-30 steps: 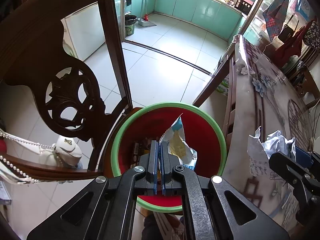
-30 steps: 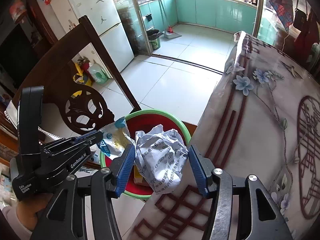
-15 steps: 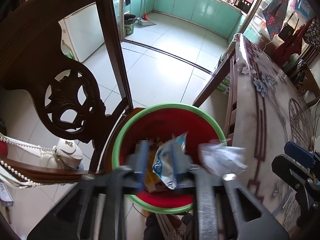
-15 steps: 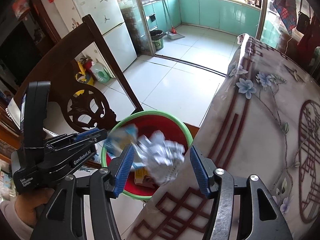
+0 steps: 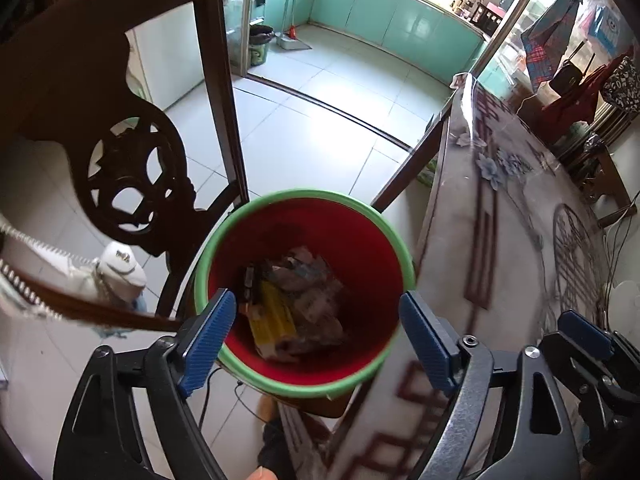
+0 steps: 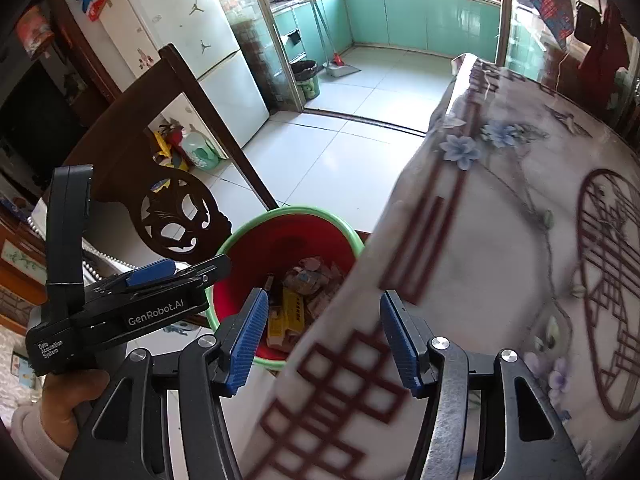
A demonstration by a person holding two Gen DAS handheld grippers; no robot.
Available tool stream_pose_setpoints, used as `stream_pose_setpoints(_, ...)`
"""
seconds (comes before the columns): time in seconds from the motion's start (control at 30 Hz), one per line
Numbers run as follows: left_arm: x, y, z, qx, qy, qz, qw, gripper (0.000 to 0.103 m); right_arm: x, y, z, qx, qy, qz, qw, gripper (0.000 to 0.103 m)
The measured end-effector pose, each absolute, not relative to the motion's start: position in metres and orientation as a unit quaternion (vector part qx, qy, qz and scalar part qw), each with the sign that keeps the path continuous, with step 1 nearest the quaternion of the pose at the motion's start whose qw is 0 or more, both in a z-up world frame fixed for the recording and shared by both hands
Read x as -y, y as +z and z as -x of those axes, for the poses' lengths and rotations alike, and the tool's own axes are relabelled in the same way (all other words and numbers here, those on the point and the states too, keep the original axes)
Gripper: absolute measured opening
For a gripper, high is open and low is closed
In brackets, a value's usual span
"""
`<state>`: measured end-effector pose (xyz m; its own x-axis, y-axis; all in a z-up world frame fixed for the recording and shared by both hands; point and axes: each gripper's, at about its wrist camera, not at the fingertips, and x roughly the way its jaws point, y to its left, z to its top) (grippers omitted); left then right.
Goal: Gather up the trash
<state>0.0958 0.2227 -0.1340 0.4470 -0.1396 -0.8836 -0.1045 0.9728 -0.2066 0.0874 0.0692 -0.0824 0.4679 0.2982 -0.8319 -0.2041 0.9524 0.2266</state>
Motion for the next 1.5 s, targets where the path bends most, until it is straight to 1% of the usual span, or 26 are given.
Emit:
stream_pose_setpoints(0.03, -0.218, -0.13, -0.091, -0.521, -0.009, 0.116, 0.846, 0.09, -0.064, -0.08, -0.084, -0.49, 0.147, -0.046, 0.858, 0.066)
stream_pose_setpoints(0.07, -0.213, -0.126, -0.085, -0.514, -0.009, 0.117, 0.85, 0.091, -0.056, -0.075, -0.076, -0.478, 0.147, -0.044, 0.865, 0.069)
stream_pose_setpoints(0.13, -0.202, -0.116, -0.071, -0.496, -0.007, 0.124, 0.859, 0.103, -0.042, -0.069, -0.067, -0.465, 0.147, -0.045, 0.872, 0.072)
stream_pose_setpoints(0.37, -0.154, -0.067, -0.023, -0.408, -0.012, 0.124, 0.904, 0.103, 0.025, -0.035, -0.02, -0.392, 0.146, -0.091, 0.904, 0.081)
stream_pose_setpoints(0.43, -0.14, -0.052, -0.012, -0.378, -0.01, 0.12, 0.918, 0.103, 0.041, -0.027, -0.01, -0.377, 0.142, -0.098, 0.91, 0.086)
stream_pose_setpoints(0.6, -0.105, -0.019, 0.005, -0.315, -0.018, 0.098, 0.944, 0.103, 0.072, -0.005, 0.012, -0.33, 0.109, -0.067, 0.935, 0.088)
stream_pose_setpoints(0.73, -0.086, 0.0, 0.013, -0.285, -0.015, 0.093, 0.954, 0.103, 0.089, 0.013, 0.032, -0.277, 0.087, -0.047, 0.956, 0.088)
stream_pose_setpoints(0.8, -0.079, 0.008, 0.015, -0.275, -0.008, 0.091, 0.957, 0.103, 0.098, 0.022, 0.043, -0.245, 0.085, -0.048, 0.965, 0.089)
stream_pose_setpoints(0.93, -0.067, 0.014, 0.014, -0.288, 0.013, 0.073, 0.955, 0.103, 0.11, 0.035, 0.057, -0.199, 0.075, -0.046, 0.976, 0.092)
stream_pose_setpoints(1.03, -0.057, 0.017, 0.017, -0.284, 0.068, 0.039, 0.956, 0.103, 0.115, 0.038, 0.059, -0.199, 0.081, -0.048, 0.975, 0.092)
stream_pose_setpoints(1.1, -0.051, 0.019, 0.024, -0.264, 0.088, 0.02, 0.96, 0.103, 0.119, 0.039, 0.06, -0.2, 0.078, -0.052, 0.975, 0.092)
stream_pose_setpoints(1.2, -0.049, 0.023, 0.031, -0.246, 0.059, 0.032, 0.967, 0.103, 0.123, 0.04, 0.063, -0.197, 0.08, -0.056, 0.976, 0.092)
stream_pose_setpoints(1.3, -0.048, 0.026, 0.031, -0.254, 0.041, 0.053, 0.965, 0.103, 0.126, 0.041, 0.065, -0.193, 0.08, -0.054, 0.976, 0.092)
stream_pose_setpoints(1.5, -0.041, 0.028, 0.032, -0.253, 0.04, 0.041, 0.966, 0.103, 0.132, 0.041, 0.068, -0.188, 0.068, -0.048, 0.979, 0.092)
